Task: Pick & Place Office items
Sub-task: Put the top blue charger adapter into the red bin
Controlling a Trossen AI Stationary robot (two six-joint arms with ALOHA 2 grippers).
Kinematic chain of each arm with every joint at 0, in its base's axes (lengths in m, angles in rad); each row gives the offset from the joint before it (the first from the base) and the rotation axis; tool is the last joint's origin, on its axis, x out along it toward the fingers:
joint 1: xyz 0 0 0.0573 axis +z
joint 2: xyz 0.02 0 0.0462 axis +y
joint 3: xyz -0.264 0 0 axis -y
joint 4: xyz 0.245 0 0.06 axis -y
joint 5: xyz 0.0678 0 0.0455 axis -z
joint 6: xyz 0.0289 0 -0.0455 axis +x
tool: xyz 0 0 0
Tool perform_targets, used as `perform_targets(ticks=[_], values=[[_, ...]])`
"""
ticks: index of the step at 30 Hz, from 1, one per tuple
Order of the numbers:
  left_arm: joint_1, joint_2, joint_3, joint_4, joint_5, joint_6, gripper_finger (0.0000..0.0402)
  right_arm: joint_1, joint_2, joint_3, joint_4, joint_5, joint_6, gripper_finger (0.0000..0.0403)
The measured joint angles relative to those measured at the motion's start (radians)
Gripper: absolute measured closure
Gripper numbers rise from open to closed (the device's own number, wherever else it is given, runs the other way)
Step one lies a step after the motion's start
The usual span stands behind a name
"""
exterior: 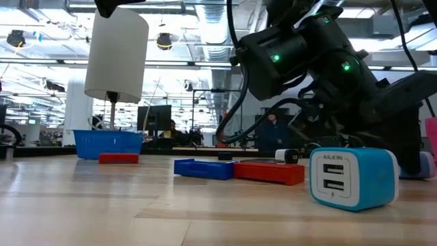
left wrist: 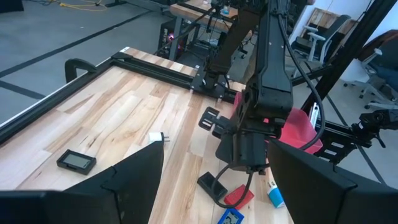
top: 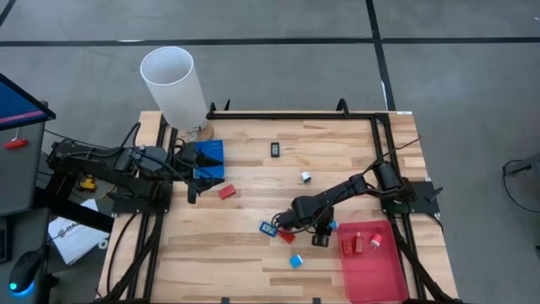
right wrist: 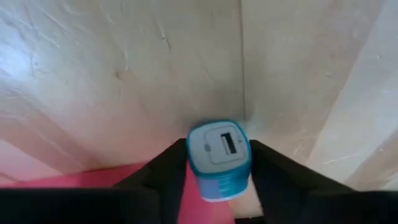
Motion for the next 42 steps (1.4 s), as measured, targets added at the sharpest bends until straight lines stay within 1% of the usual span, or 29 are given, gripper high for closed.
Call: perform_targets(ticks=[2,5,7,9,12,14,17,19,21,25,29,33,37,39,42], values=[[0.000,0.000,0.000,0.000,0.000,0.000,0.0117,0.000,-0.001,0.000,-0.002,0.000,-0.013,0.0288],[0.000,0.000,0.000,0.000,-0.001,0.000,0.0117,-0.004,-0.001,0.007,-0.002,0.006,-0.021,0.0287],[0.000,0.000,0.000,0.000,-0.003,0.000,0.0117,-0.013,-0.006,0.027,0.003,0.034,-0.023,0.0287],[0.000,0.000,0.000,0.000,-0.004,0.001,0.0117,-0.029,-0.025,0.067,-0.001,0.084,-0.019,0.0287],[0.000,0.000,0.000,0.000,-0.010,0.003,0.0117,-0.069,-0.074,0.158,-0.024,0.190,0.013,0.0287],[0.000,0.000,0.000,-0.001,-0.010,0.003,0.0117,-0.105,-0.116,0.223,-0.034,0.250,0.069,0.0287],[0.000,0.000,0.000,-0.001,-0.011,0.003,0.0117,-0.155,-0.216,0.286,-0.024,0.313,0.219,0.0287],[0.000,0.000,0.000,-0.001,-0.011,0.001,0.0117,-0.171,-0.302,0.288,-0.016,0.353,0.344,0.0287],[0.000,0.000,0.000,-0.001,-0.011,0.001,0.0117,-0.163,-0.385,0.267,-0.016,0.370,0.470,0.0287],[0.000,0.000,0.000,-0.001,-0.020,0.005,0.0117,-0.068,-0.521,0.178,-0.035,0.363,0.698,0.0287],[0.000,0.000,0.000,-0.001,-0.027,0.020,0.0117,0.070,-0.591,0.084,-0.071,0.298,0.935,0.0287],[0.000,0.000,0.000,-0.001,-0.039,0.023,0.0117,0.219,-0.621,0.037,-0.080,0.260,1.195,0.0287],[0.000,0.000,0.000,-0.001,-0.044,0.022,0.0117,0.363,-0.624,0.016,-0.086,0.259,1.449,0.0287],[0.000,0.000,0.000,-0.001,-0.045,0.022,0.0117,0.424,-0.619,0.014,-0.102,0.251,1.559,0.0287],[0.000,0.000,0.000,-0.001,-0.057,0.021,0.0117,0.504,-0.602,0.013,-0.134,0.209,1.693,0.0287]])
